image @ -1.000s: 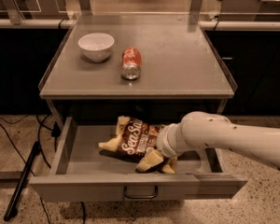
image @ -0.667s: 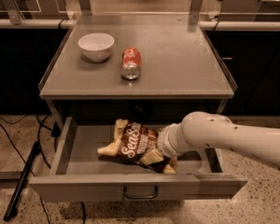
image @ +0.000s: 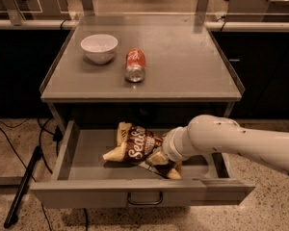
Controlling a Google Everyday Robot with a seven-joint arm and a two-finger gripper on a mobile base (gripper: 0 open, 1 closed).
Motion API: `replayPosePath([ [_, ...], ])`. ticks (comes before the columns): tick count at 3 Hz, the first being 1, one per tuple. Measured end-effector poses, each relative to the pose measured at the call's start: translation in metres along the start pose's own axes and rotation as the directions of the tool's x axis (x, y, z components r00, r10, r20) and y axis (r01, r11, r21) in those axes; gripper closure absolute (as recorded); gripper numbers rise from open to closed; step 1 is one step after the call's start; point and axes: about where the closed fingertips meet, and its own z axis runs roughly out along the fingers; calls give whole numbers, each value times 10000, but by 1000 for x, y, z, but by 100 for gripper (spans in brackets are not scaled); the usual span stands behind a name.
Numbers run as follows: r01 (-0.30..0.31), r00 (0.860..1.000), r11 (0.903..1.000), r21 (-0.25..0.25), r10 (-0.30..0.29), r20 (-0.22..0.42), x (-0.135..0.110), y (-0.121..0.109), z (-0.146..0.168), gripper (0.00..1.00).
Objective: Pick brown chip bag from top drawer and place on counter
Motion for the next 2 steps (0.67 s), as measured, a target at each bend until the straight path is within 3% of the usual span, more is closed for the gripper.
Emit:
replayPosePath([
  [1, 200, 9997, 9996, -203, -197, 138, -1, 0, -8, 100],
  [2, 592, 9964, 9945, -862, -536, 655, -7, -1, -25, 100],
])
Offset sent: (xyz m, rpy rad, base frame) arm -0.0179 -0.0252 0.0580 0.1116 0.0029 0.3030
